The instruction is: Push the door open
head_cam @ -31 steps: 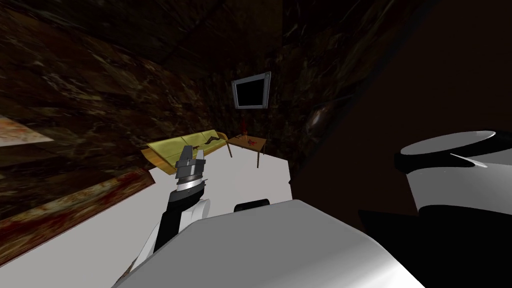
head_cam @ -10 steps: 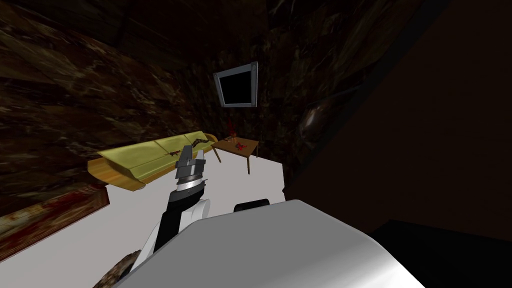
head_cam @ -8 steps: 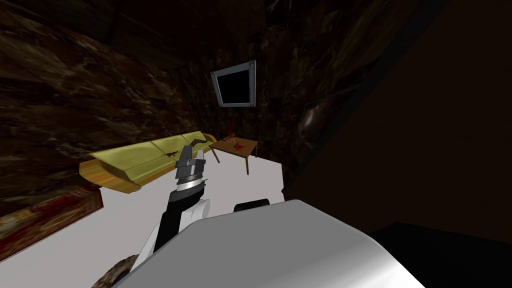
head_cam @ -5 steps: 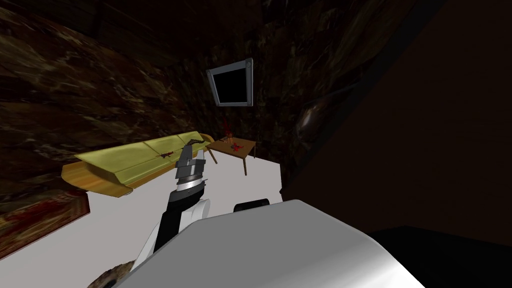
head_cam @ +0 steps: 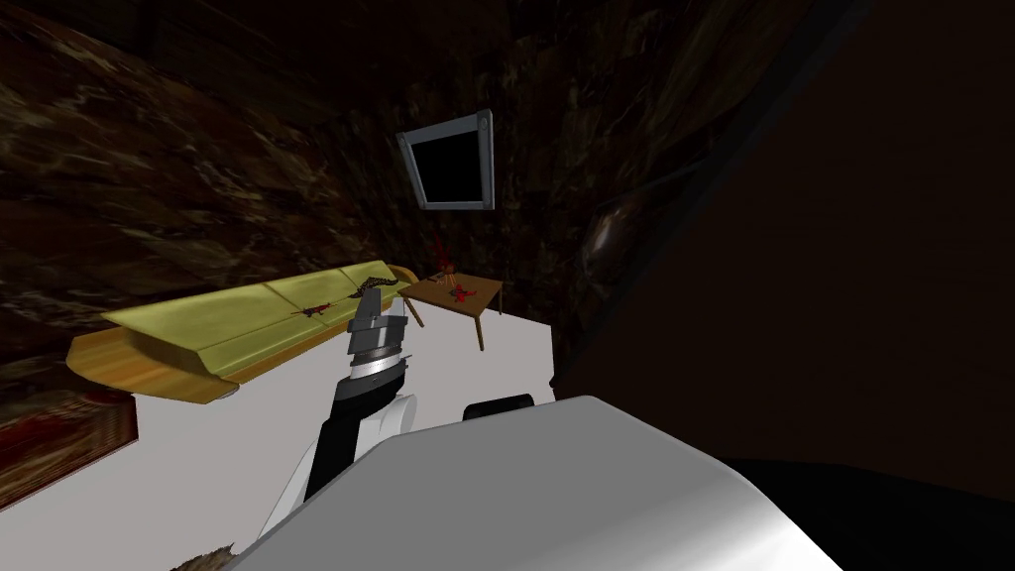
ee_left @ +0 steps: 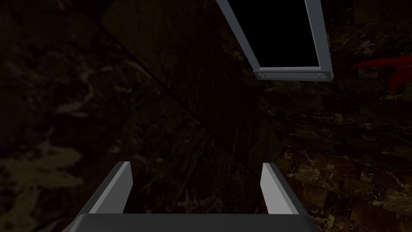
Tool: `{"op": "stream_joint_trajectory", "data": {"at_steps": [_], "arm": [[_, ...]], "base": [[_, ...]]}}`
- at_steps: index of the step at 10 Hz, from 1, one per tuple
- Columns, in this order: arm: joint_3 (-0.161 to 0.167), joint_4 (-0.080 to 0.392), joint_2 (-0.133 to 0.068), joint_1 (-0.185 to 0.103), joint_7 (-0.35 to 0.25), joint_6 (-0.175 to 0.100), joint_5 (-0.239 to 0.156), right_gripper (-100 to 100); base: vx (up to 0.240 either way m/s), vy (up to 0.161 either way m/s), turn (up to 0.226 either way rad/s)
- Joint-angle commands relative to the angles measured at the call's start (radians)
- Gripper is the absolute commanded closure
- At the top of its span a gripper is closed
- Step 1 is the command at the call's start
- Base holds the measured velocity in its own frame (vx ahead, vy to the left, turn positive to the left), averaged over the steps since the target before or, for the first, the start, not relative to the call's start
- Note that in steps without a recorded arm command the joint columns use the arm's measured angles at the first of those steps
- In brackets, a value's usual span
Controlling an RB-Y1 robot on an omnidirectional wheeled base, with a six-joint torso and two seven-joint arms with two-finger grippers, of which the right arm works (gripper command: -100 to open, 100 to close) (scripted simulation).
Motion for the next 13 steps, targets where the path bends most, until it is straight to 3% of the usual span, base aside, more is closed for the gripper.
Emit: {"op": "stream_joint_trajectory", "data": {"at_steps": [1,7,10,13], "arm": [[-0.024,0.011,-0.032,-0.032,-0.014,-0.010,0.005,-100],[-0.081,0.056,-0.127,-0.108,-0.048,-0.031,0.013,-100],[-0.129,0.094,-0.207,-0.171,-0.076,-0.049,0.021,-100],[-0.161,0.119,-0.260,-0.213,-0.094,-0.060,0.025,-100]], "base": [[0.024,-0.140,-0.053],[0.029,-0.097,-0.035],[0.009,-0.126,-0.060],[0.016,-0.121,-0.050]]}}
